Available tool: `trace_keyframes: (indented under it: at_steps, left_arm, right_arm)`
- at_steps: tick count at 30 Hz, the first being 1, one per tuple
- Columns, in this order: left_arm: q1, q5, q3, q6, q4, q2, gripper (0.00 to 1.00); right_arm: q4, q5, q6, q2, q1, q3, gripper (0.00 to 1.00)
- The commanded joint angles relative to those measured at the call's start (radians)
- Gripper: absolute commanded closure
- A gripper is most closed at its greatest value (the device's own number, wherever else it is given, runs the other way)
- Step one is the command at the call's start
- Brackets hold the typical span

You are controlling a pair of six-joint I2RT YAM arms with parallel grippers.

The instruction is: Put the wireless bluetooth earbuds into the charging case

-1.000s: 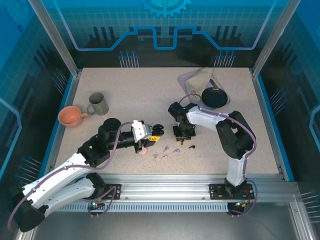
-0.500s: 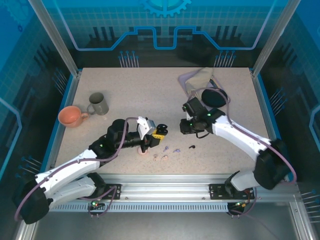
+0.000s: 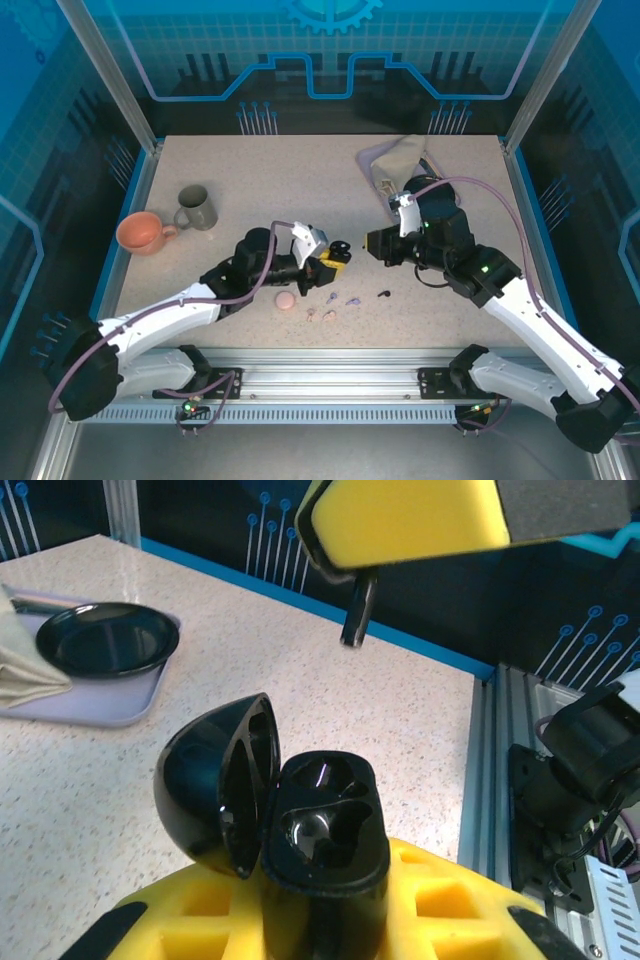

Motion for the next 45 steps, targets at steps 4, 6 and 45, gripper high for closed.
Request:
trace_keyframes:
  at_steps: [4, 6, 45]
  left_arm:
    - [-0.023, 0.046, 0.078, 0.034, 0.043, 0.049, 0.98]
    - [-0.025, 0.044, 0.086, 0.044, 0.039, 0.056, 0.98]
    - [-0.025, 0.033, 0.098, 0.091, -0.007, 0.044, 0.98]
  right_arm:
    - [0.021, -0.073, -0.046, 0.037, 0.065, 0.036, 0.78]
    - [0.024, -0.058, -0.052, 0.042, 0.08, 0.038, 0.78]
    - [-0.076, 0.04, -0.148, 0.126, 0.17, 0.11, 0.78]
